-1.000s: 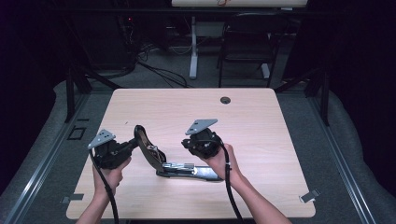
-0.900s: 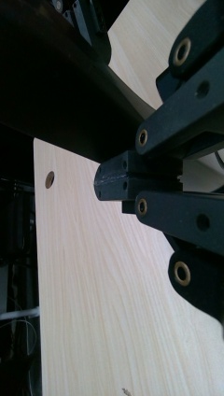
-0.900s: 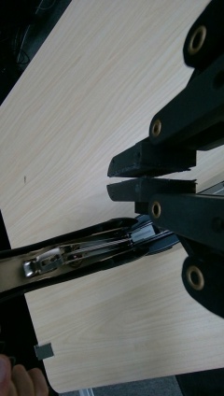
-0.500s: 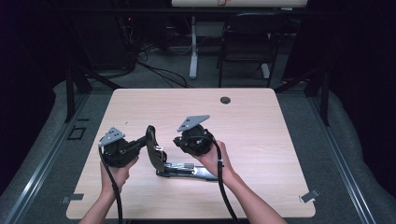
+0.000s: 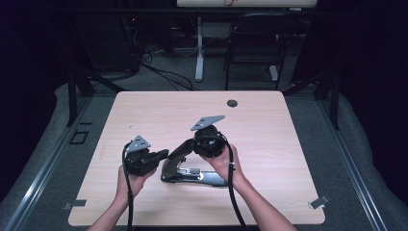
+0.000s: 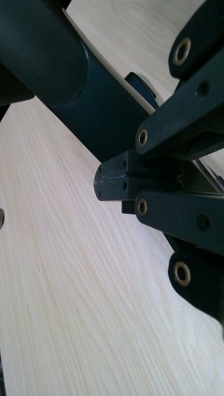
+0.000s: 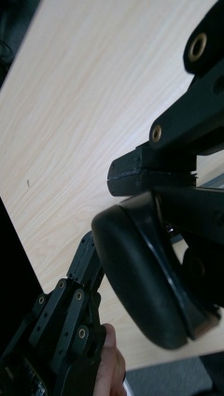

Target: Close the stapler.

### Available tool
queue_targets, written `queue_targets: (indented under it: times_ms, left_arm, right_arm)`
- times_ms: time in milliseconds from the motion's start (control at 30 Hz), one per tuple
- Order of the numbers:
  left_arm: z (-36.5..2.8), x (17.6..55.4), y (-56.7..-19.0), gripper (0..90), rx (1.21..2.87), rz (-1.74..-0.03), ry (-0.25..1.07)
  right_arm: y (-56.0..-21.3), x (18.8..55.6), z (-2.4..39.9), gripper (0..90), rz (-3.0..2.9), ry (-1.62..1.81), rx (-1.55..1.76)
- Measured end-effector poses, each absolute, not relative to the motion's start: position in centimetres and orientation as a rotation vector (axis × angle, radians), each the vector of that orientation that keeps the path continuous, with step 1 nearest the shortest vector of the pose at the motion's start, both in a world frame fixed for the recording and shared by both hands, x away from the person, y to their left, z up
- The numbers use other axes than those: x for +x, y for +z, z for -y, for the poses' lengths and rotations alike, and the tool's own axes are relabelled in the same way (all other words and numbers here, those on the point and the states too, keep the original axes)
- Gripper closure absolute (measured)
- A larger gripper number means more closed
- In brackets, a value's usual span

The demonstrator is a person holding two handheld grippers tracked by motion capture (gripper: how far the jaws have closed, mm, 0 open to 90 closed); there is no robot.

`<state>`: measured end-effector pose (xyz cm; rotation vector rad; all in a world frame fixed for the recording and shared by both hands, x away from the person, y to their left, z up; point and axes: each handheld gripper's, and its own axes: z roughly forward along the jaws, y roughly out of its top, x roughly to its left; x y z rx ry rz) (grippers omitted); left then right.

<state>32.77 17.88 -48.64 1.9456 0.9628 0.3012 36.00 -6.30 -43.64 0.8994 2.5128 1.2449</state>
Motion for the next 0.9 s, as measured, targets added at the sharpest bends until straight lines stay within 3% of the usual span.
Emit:
queue_targets:
  times_ms: [900]
  left_arm:
    - [-16.5,33.1,-50.0,90.0,2.051,-0.995,0.279]
  right_arm:
    - [-48.1,35.7,11.7,90.0,-2.59,1.271,1.107]
